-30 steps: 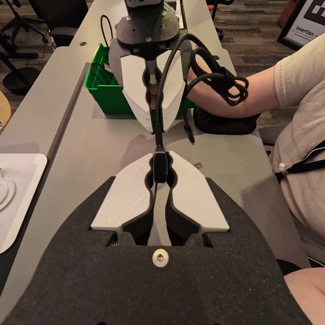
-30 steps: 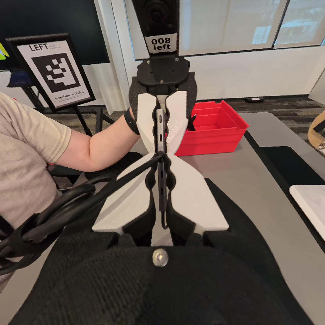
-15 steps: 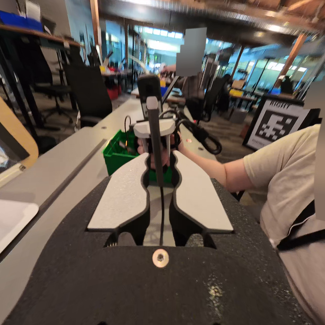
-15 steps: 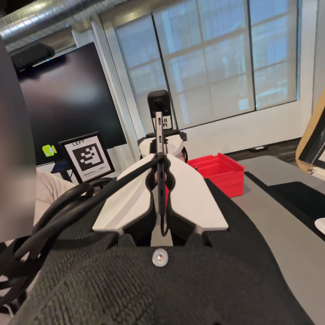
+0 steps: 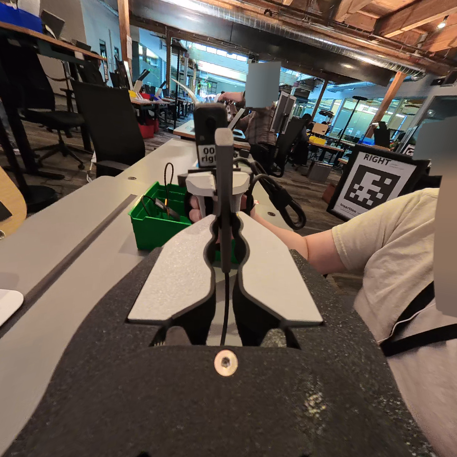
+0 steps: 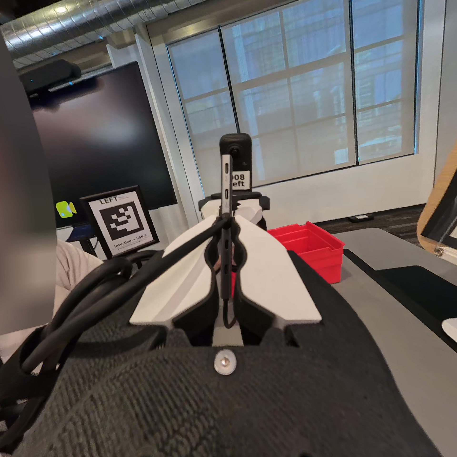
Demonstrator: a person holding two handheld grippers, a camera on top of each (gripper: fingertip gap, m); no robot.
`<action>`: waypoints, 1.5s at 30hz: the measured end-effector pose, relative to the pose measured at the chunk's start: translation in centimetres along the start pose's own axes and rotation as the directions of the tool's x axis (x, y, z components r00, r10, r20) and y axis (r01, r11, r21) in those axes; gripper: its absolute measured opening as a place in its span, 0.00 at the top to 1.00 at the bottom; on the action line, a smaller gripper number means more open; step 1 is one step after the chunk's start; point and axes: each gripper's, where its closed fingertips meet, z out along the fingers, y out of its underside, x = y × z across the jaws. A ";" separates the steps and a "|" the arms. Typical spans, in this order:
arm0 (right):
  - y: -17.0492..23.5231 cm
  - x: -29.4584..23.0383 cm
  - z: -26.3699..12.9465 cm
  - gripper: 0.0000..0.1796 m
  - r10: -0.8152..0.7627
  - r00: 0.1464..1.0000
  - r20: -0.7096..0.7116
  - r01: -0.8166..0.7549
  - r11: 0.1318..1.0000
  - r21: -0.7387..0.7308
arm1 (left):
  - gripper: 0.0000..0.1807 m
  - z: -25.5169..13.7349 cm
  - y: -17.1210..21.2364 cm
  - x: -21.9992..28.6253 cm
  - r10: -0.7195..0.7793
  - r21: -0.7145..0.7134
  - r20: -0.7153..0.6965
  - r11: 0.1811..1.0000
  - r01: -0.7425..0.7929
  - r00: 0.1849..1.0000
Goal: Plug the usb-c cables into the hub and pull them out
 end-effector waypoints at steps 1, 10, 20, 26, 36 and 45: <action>0.2 0.1 0.0 0.95 -0.011 1.000 -0.014 0.011 1.000 -0.021 | 0.95 0.0 0.2 -0.1 -0.012 -0.015 0.006 1.000 0.012 1.000; 0.9 0.3 -0.3 0.95 -0.025 0.999 -0.035 0.021 0.994 -0.110 | 0.95 0.2 1.1 -0.5 -0.010 -0.074 0.033 0.997 0.013 0.999; 2.4 0.3 0.4 0.96 -0.044 0.999 -0.022 0.039 0.981 -0.191 | 0.95 0.3 1.3 -0.4 0.051 -0.086 0.026 0.995 -0.049 0.998; 2.8 0.1 0.5 0.96 -0.066 0.998 -0.015 0.061 0.974 -0.218 | 0.95 0.2 1.7 -0.3 0.040 -0.125 0.024 0.992 -0.036 0.999; 1.8 1.0 -0.2 0.96 -0.440 0.888 -0.137 0.381 0.868 -0.319 | 0.84 -3.2 -0.6 -1.5 -0.007 -0.032 0.151 0.999 0.012 0.988; -0.9 2.0 -0.4 0.96 -0.947 0.159 -0.278 0.730 0.303 -0.613 | 0.66 -2.4 -2.9 -2.5 -0.171 0.157 0.259 0.979 0.133 0.951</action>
